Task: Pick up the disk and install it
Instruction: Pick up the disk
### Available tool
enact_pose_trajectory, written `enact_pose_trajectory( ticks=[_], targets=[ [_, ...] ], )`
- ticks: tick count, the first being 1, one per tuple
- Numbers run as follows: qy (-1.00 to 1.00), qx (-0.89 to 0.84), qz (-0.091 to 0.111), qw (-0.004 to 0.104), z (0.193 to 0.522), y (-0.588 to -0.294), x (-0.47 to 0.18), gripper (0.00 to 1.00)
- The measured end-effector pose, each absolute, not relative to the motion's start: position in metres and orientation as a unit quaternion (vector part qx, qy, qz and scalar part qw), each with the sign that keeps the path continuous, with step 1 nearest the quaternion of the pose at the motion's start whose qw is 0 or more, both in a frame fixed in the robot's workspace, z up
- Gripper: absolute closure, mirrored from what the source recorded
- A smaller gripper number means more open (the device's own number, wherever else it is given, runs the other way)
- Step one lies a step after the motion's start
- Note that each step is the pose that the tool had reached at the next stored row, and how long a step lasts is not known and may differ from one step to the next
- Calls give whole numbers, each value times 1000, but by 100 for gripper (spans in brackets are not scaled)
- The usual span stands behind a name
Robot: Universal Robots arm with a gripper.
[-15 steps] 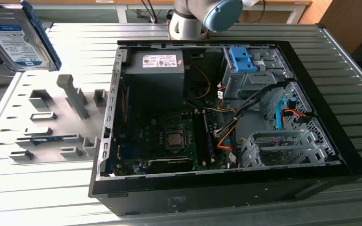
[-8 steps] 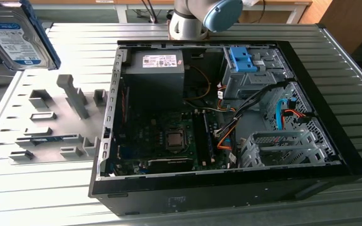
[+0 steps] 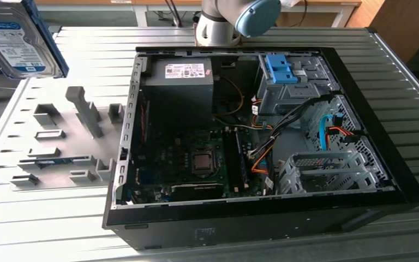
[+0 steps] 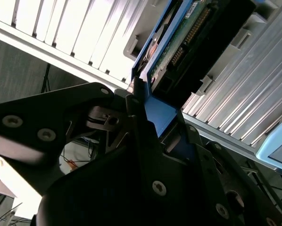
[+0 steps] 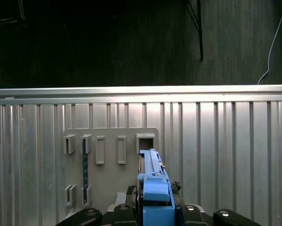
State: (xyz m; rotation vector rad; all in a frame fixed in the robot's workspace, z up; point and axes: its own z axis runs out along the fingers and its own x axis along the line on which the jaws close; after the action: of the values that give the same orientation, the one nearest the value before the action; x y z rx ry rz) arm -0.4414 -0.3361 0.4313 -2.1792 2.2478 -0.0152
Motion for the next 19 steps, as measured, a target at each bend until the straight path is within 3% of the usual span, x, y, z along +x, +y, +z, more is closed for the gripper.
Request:
enact_pose_trajectory(
  ticks=[19],
  targets=[
    [718, -696, -5, 5, 460, -336, -441, 64]
  ],
)
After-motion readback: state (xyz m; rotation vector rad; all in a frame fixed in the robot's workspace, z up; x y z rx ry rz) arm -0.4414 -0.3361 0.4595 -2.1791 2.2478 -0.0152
